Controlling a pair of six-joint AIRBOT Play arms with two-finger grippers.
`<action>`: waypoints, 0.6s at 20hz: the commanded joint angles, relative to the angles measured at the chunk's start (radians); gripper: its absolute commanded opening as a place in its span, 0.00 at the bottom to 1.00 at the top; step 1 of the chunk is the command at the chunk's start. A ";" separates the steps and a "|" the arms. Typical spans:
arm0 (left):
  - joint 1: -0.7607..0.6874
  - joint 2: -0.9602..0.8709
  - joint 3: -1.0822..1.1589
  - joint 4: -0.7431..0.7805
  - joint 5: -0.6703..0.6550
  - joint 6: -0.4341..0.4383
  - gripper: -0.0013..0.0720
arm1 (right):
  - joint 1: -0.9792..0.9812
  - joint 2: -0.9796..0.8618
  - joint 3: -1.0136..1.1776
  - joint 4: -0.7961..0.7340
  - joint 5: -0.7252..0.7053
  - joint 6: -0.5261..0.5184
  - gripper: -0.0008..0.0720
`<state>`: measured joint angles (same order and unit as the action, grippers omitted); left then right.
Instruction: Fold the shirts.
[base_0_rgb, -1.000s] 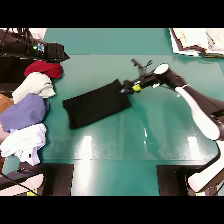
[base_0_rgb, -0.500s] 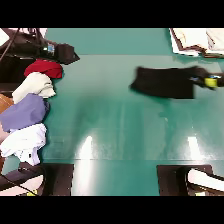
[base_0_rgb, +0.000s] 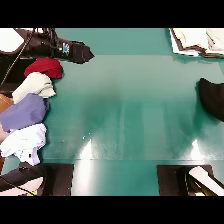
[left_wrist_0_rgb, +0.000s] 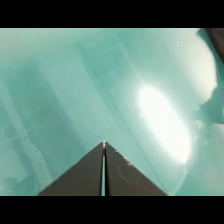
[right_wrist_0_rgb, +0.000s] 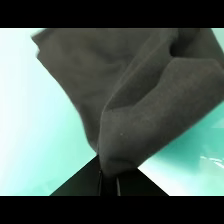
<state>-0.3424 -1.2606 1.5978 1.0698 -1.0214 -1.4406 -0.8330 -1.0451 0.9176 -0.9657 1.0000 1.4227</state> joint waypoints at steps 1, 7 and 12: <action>-0.007 0.000 0.000 0.001 -0.017 0.001 0.05 | -0.048 0.007 -0.025 -0.147 0.035 0.013 0.03; -0.007 0.000 0.000 0.002 -0.037 0.001 0.05 | -0.112 -0.086 0.189 -0.422 0.227 0.037 0.90; -0.007 0.000 0.000 0.002 -0.024 0.006 0.05 | -0.052 -0.053 0.260 -0.242 0.233 0.035 0.87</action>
<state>-0.3489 -1.2606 1.5978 1.0714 -1.0538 -1.4403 -0.9184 -1.1152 1.1450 -1.3003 1.2201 1.4567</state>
